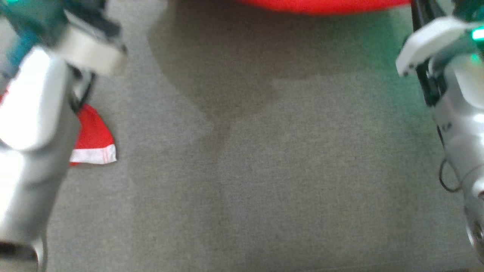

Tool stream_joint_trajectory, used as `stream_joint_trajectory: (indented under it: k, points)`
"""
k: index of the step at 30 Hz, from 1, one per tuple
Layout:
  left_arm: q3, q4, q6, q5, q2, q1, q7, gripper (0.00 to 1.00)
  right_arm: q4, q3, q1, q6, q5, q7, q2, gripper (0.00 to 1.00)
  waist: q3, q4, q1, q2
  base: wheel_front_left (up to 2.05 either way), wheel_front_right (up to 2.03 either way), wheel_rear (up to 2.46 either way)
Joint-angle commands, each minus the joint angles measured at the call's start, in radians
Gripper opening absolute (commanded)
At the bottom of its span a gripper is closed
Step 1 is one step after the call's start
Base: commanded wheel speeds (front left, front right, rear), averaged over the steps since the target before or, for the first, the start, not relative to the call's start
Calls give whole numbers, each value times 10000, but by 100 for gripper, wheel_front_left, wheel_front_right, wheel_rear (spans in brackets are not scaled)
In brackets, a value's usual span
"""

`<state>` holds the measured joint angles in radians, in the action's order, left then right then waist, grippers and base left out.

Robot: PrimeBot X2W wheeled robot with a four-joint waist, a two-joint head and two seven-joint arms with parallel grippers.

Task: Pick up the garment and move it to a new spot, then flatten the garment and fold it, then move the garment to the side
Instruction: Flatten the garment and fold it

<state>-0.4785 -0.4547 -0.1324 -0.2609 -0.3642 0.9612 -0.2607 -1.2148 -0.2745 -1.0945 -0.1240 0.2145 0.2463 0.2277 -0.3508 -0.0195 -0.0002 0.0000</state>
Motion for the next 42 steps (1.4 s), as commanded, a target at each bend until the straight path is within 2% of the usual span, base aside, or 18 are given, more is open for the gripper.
stream_joint_trajectory:
  k: [1,9,13,25,28,33,42]
  points:
    - [179,542,18,-110,-577,-25,-10,0,204,-305,-30,-67,180,-11,91,0,408,120,2,0,0,0,0]
    - [-1302,1864,18,-346,-1458,-2748,-10,0,344,-2150,1556,-67,1419,-1134,742,0,1571,185,2,0,0,0,0]
    - [-1525,2117,18,-485,-1725,-3635,-10,0,639,-2941,2074,-67,1840,-1516,1222,0,1932,203,2,0,0,0,0]
    - [-2311,3099,18,-981,-2315,-5949,-10,0,2253,-4943,3625,-67,4463,-3247,2740,0,2872,218,2,0,0,0,0]
    - [-2339,3422,18,-963,-2454,-6364,-11,0,3269,-5771,4022,-67,5318,-3983,3169,0,3052,143,2,0,0,0,0]
    - [-1754,3897,63,-929,-2558,-7127,-11,0,4579,-6621,4386,-67,6586,-4944,4023,0,3367,-2,2,0,0,0,0]
    - [-1441,4660,80,-750,-2739,-8406,-11,0,6080,-7429,5060,-67,8248,-6347,5479,0,3805,-215,2,0,0,0,0]
